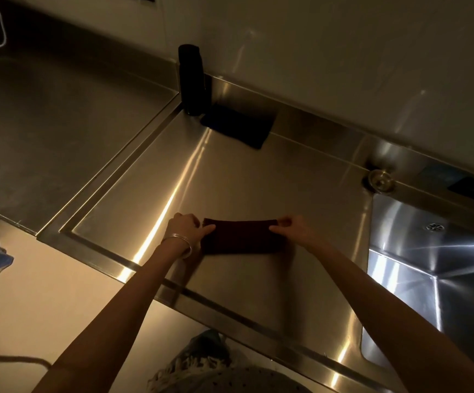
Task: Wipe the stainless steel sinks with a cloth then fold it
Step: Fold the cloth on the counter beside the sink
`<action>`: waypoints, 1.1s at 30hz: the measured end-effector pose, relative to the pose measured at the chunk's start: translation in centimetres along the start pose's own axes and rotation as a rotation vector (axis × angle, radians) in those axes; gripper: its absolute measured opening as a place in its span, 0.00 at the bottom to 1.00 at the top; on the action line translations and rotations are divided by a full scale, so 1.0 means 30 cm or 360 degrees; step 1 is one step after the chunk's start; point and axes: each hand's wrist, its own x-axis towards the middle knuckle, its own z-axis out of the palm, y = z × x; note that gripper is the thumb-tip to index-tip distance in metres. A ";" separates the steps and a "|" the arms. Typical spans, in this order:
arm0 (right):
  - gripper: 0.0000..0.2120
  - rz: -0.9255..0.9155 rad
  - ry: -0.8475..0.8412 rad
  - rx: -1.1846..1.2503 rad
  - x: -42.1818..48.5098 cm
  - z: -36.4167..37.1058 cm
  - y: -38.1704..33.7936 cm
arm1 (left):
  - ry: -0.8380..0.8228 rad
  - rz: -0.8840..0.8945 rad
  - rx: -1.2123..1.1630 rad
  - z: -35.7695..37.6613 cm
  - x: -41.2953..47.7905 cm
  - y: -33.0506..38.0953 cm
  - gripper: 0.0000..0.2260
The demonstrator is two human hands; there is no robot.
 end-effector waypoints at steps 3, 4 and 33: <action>0.18 0.0008 -0.0118 -0.0073 -0.013 -0.008 -0.015 | -0.0062 0.0027 -0.0048 0.004 -0.009 0.030 0.21; 0.18 0.0016 -0.0115 -0.0082 -0.018 -0.006 -0.020 | -0.0075 0.0016 -0.0082 0.009 -0.011 0.036 0.20; 0.16 0.0271 -0.0177 0.0883 -0.132 0.021 0.033 | -0.0010 -0.0444 -0.1371 0.007 -0.054 0.039 0.11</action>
